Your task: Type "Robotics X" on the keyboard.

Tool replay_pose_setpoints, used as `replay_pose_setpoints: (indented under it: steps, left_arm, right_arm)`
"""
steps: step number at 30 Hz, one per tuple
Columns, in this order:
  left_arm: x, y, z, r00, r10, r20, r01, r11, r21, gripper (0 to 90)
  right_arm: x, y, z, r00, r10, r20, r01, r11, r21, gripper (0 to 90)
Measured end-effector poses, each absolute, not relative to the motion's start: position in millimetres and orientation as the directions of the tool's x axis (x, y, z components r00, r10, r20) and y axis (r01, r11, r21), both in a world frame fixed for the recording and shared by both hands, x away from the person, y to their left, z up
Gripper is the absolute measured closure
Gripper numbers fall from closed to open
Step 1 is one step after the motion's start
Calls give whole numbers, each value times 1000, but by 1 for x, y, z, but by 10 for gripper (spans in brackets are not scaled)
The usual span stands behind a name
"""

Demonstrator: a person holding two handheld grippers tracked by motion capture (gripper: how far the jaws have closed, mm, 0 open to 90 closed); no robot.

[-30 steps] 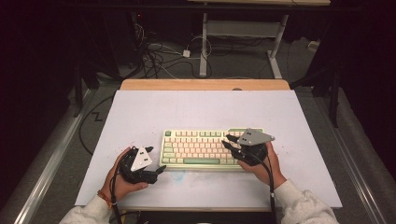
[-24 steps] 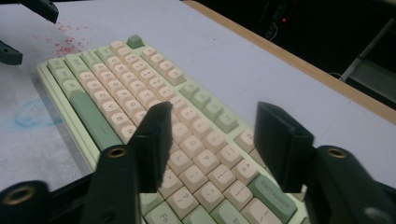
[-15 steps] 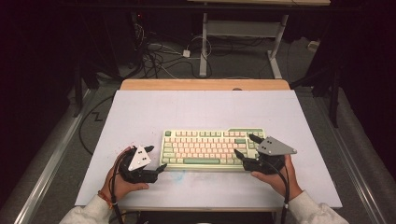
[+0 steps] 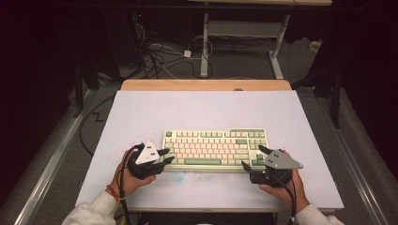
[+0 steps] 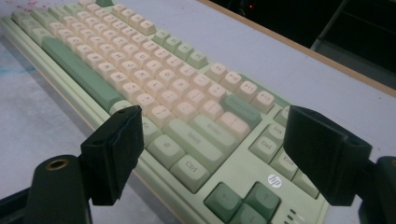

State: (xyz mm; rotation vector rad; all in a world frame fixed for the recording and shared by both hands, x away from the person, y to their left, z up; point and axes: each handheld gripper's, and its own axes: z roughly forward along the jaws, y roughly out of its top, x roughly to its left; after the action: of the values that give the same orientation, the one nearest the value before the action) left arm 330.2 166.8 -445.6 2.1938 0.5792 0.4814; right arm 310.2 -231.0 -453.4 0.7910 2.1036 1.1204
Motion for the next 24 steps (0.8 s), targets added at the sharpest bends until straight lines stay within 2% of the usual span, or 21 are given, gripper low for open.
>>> replay_pose_setpoints:
  steps: [3, 6, 24]
  left_arm:
    - [336, 157, -440, 846, 522, 112, 248, -570, 783, 823]
    - [340, 144, -438, 865, 489, 113, 237, -597, 767, 877]
    - [369, 74, -445, 917, 378, 125, 199, -708, 678, 879]
  right_arm:
    - [307, -231, -455, -630, 740, -237, 220, 463, 859, 211]
    - [304, -232, -456, -631, 738, -240, 222, 468, 855, 212]
    - [304, -230, -462, -643, 722, -255, 227, 498, 837, 218]
